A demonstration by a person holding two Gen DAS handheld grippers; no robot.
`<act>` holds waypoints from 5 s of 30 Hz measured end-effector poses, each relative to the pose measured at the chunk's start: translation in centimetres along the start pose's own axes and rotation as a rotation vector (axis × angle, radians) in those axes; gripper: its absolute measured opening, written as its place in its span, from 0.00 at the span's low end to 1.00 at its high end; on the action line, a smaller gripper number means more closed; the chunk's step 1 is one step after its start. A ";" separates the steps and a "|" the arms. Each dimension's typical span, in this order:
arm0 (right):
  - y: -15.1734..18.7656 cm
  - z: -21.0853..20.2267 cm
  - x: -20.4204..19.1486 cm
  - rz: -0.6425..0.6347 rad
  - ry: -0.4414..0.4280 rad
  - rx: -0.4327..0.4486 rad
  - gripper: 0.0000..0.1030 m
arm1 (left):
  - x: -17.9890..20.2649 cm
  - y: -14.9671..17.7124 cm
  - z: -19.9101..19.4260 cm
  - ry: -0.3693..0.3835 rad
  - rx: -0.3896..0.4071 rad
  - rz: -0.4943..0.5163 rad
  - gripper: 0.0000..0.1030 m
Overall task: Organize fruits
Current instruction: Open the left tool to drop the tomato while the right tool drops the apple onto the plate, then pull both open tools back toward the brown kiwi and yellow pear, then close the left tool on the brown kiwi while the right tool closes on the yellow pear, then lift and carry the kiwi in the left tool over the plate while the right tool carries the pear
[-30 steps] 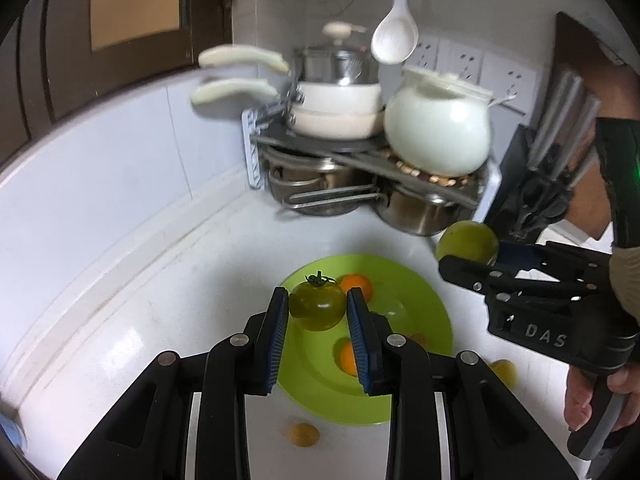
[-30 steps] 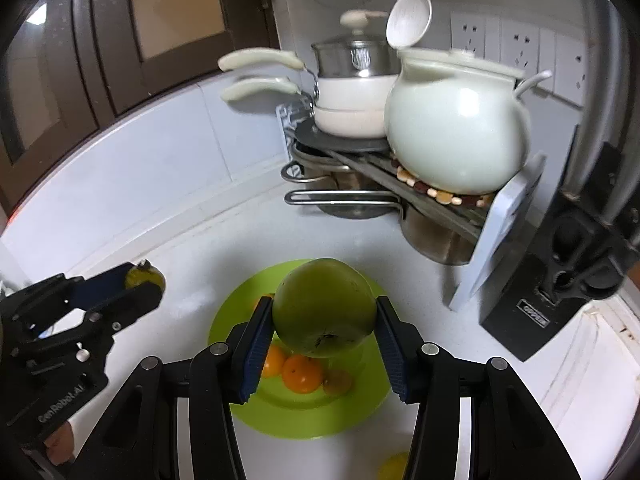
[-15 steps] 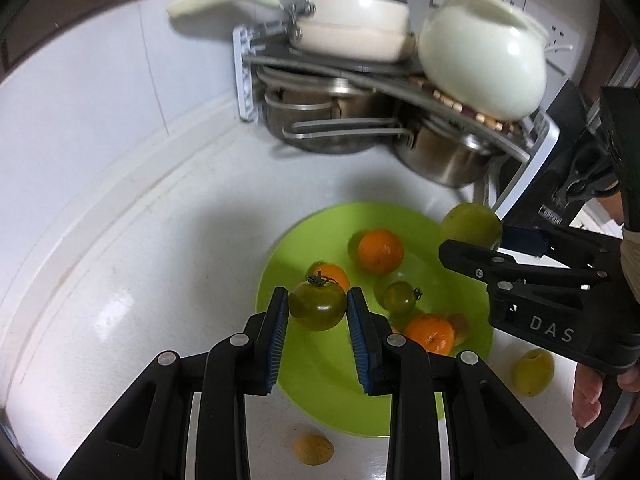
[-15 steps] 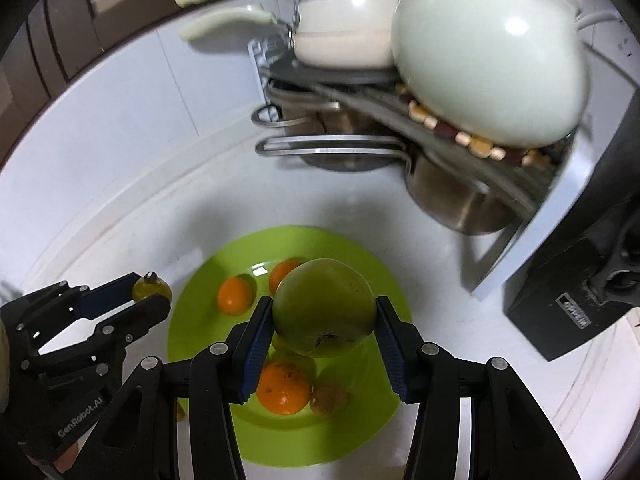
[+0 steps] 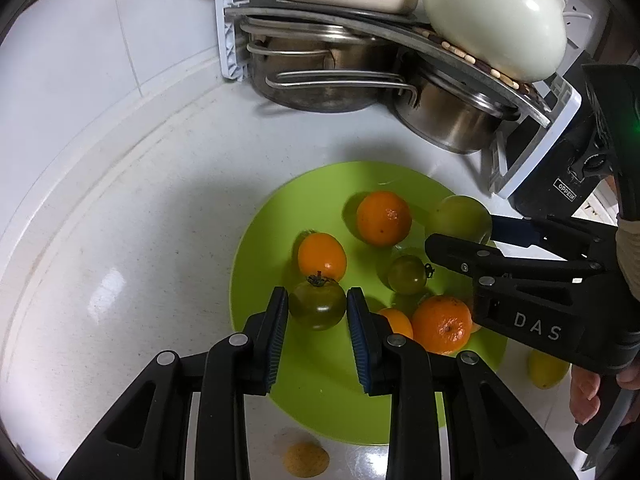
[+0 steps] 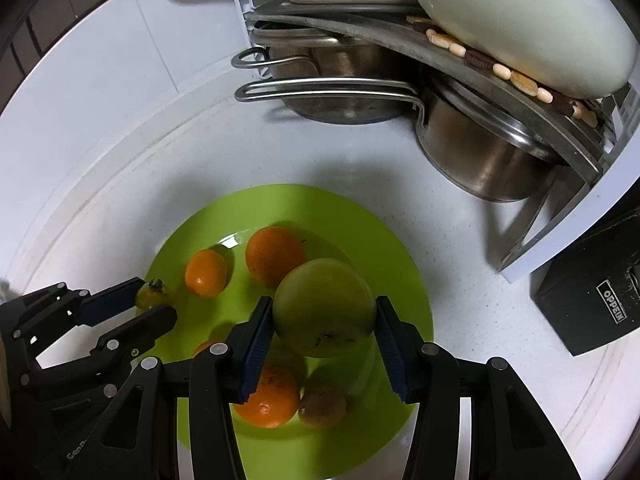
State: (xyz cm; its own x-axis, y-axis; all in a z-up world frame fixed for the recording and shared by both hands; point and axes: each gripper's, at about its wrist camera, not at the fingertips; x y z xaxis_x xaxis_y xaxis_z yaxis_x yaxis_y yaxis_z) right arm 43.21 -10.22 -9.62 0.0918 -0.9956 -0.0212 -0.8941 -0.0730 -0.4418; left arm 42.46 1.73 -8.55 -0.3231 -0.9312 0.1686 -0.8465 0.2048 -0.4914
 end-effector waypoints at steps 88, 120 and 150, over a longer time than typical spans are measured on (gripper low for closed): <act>17.6 -7.1 4.6 0.357 0.232 0.228 0.75 | 1.6 14.4 -4.5 -0.206 0.259 -0.049 0.55; 17.2 -5.6 5.4 0.357 0.200 0.201 0.49 | 2.1 13.0 -3.2 -0.144 0.234 -0.034 0.28; 17.8 -15.7 2.3 0.185 0.059 0.365 0.49 | 5.5 14.9 -13.0 -0.089 0.381 -0.012 0.28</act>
State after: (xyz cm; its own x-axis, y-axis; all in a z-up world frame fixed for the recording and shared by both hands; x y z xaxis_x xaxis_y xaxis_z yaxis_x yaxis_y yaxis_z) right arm 20.66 -14.75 -3.46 -0.0905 -0.9924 -0.0837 -0.6784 0.1230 -0.7243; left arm 22.53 3.53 -3.87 -0.2620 -0.9588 0.1096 -0.6269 0.0828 -0.7747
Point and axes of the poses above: each gripper's, at about its wrist camera, not at the fingertips, and z roughly the way its jaws point, x to its right, y to its underside, and after that the axes turned 6 degrees about y, right-handed
